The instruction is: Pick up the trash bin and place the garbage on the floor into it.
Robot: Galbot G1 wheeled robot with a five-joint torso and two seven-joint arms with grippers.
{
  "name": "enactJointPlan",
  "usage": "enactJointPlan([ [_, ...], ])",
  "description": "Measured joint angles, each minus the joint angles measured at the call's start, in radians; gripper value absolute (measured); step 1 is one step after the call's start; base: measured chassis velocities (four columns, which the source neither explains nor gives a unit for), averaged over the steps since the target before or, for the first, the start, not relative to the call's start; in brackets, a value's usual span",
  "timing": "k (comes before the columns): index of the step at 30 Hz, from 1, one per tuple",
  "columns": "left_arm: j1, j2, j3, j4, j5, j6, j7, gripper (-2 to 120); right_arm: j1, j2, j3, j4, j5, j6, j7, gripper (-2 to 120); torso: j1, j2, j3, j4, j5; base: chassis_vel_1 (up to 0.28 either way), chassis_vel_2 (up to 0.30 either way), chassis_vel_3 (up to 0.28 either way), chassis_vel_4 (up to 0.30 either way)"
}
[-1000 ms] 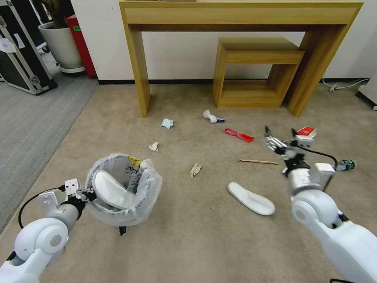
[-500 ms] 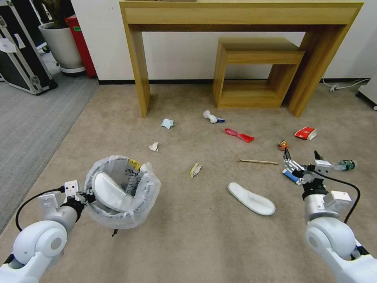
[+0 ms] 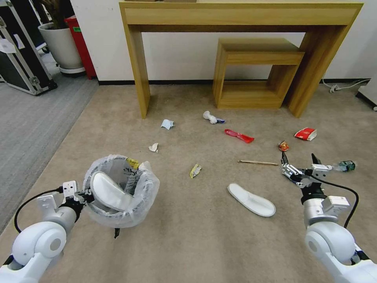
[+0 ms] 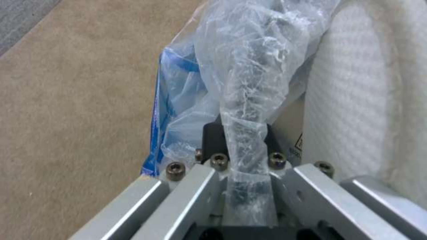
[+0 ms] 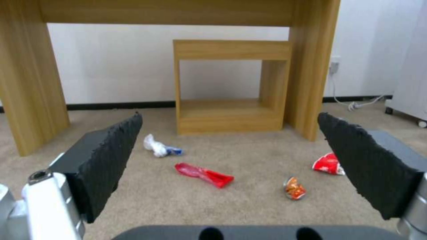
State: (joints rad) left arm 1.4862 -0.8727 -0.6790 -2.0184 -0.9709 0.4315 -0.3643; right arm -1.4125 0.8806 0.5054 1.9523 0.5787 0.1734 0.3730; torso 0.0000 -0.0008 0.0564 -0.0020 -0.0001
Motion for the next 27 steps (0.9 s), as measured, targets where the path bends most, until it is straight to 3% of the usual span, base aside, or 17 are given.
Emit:
enactJointPlan([
  [27, -0.012, 0.023, 0.001, 0.007, -0.022, 0.003, -0.011, 0, 0.026, -0.002, -0.027, -0.012, -0.011, -0.004, -0.006, 100, 0.0, 0.0, 0.0, 0.0, 0.0, -0.092, 0.097, 0.096, -0.089],
])
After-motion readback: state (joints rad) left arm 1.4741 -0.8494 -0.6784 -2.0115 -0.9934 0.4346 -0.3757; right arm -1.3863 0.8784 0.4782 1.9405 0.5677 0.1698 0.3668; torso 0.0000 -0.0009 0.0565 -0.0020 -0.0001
